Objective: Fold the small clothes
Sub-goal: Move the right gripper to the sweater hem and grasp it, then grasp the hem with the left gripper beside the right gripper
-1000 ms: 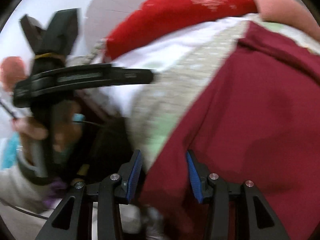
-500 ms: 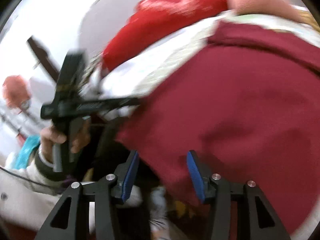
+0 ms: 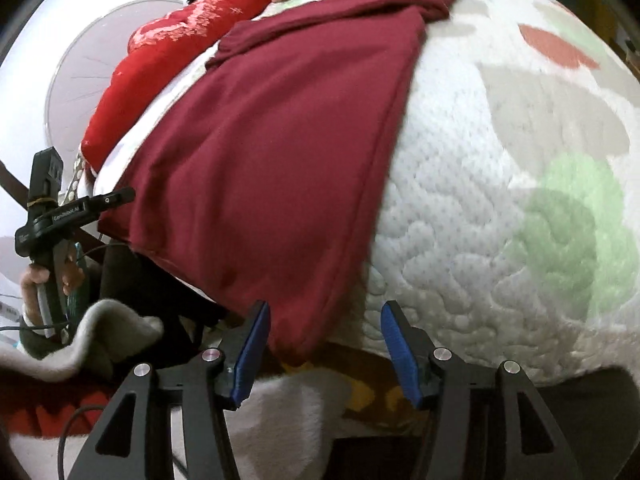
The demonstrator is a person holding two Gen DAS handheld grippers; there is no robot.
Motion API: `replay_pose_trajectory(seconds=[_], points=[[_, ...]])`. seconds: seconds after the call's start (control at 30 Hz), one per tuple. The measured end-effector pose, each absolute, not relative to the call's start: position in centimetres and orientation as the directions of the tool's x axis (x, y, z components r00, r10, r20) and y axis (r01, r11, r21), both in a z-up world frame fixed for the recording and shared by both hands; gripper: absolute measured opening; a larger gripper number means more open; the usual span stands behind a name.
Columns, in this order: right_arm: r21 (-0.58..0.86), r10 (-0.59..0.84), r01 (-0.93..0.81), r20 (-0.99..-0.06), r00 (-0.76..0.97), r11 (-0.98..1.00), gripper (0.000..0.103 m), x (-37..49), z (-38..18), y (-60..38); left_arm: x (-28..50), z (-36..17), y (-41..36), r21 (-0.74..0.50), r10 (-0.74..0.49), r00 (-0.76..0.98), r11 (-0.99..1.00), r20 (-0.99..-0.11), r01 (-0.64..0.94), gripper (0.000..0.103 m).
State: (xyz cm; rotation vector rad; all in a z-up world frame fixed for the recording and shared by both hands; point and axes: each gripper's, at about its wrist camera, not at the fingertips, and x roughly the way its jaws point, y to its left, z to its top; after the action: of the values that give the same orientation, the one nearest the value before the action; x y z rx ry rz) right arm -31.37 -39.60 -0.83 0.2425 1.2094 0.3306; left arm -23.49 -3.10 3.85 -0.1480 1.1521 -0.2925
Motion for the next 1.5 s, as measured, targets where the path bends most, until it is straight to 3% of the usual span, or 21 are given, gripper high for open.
replay_pose_trajectory(seconds=[0.3,0.77,0.8,0.9,1.17,1.5], points=[[0.389,0.413,-0.14,-0.867,0.277,0.91,0.055,-30.1,-3.0,-37.2,-23.9,3.5,-4.0,-0.183,-0.241,0.41,0.967,-0.879,0.176,0.049],[0.433,0.442,-0.1,-0.843,0.305,0.896,0.055,-30.2,-3.0,-36.9,-24.3,3.3,-3.7,-0.198,-0.251,0.407,0.966,-0.878,0.169,0.05],[0.417,0.431,-0.114,-0.848,0.307,0.902,0.052,-30.3,-2.9,-36.5,-24.3,3.3,-3.6,-0.202,-0.255,0.403,0.965,-0.879,0.169,0.05],[0.317,0.371,-0.209,-0.873,0.317,0.925,0.013,-30.8,-1.7,-34.9,-24.4,3.2,-3.3,-0.22,-0.269,0.392,0.961,-0.88,0.166,0.049],[0.301,0.38,-0.251,-0.84,0.386,0.92,0.009,-31.9,1.9,-35.1,-25.0,3.0,-2.6,-0.254,-0.293,0.361,0.955,-0.885,0.152,0.049],[0.341,0.394,-0.204,-0.848,0.355,0.917,0.009,-31.1,-0.3,-35.9,-25.0,2.1,-1.9,-0.308,-0.327,0.318,0.945,-0.89,0.111,0.049]])
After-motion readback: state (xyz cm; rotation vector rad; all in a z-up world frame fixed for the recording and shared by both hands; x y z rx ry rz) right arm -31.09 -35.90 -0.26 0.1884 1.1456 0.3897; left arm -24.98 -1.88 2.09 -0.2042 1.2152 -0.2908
